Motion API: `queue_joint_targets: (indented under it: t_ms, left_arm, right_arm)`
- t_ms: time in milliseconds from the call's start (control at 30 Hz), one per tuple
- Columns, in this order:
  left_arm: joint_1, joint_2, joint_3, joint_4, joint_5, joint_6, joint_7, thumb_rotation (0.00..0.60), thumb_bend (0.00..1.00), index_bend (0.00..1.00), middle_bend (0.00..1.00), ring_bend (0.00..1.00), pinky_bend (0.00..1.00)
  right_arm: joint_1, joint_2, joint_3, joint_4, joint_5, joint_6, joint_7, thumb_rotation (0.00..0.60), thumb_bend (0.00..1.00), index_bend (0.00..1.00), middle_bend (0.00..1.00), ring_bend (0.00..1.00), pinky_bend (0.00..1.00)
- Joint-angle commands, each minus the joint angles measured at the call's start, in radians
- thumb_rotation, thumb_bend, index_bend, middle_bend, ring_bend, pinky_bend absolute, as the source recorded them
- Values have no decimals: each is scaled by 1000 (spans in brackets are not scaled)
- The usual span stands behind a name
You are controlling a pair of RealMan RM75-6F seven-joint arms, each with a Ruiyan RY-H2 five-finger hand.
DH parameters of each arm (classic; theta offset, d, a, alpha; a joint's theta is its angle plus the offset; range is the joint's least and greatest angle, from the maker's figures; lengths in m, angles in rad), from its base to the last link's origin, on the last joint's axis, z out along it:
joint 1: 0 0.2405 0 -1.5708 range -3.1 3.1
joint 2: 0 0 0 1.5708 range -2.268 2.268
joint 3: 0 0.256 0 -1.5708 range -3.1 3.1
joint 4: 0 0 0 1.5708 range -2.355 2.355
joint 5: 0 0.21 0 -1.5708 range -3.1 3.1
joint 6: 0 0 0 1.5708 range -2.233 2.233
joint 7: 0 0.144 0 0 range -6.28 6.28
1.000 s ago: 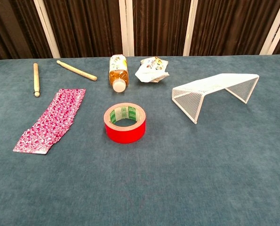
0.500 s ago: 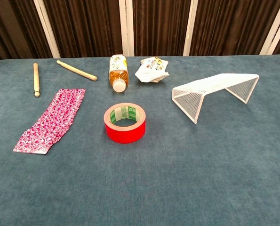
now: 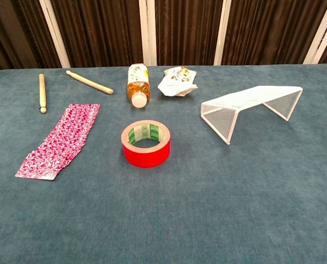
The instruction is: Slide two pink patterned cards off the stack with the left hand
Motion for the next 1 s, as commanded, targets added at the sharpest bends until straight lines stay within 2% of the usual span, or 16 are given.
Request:
queue_joint_targets:
  t_ms: [33, 167, 333, 667, 1000]
  left_arm:
    - [-42, -14, -6, -2, 7, -58, 14, 600, 542, 154, 733, 557, 464]
    - [-91, -25, -15, -14, -7, -139, 46, 600, 716, 169, 849, 669, 549]
    - [-150, -39, -15, -48, -48, -264, 107, 600, 810, 178, 871, 698, 563]
    - [-218, -77, -10, -100, -203, -457, 292, 600, 848, 193, 882, 721, 563]
    - [-265, -152, -28, -120, -383, -526, 481, 600, 898, 167, 885, 742, 579]
  right_arm:
    - [1, 0, 0, 0, 0, -2, -1, 600, 312, 39, 44, 112, 67]
    - [-2, 0, -4, -1, -2, -1, -2, 600, 312, 39, 44, 112, 67]
    - [0, 0, -2, 1, 1, -3, 1, 600, 312, 39, 43, 112, 67]
    - [-2, 4, 2, 1, 5, 0, 11, 600, 312, 39, 43, 112, 67]
    - [0, 10, 5, 1, 9, -2, 24, 600, 311, 39, 44, 112, 67]
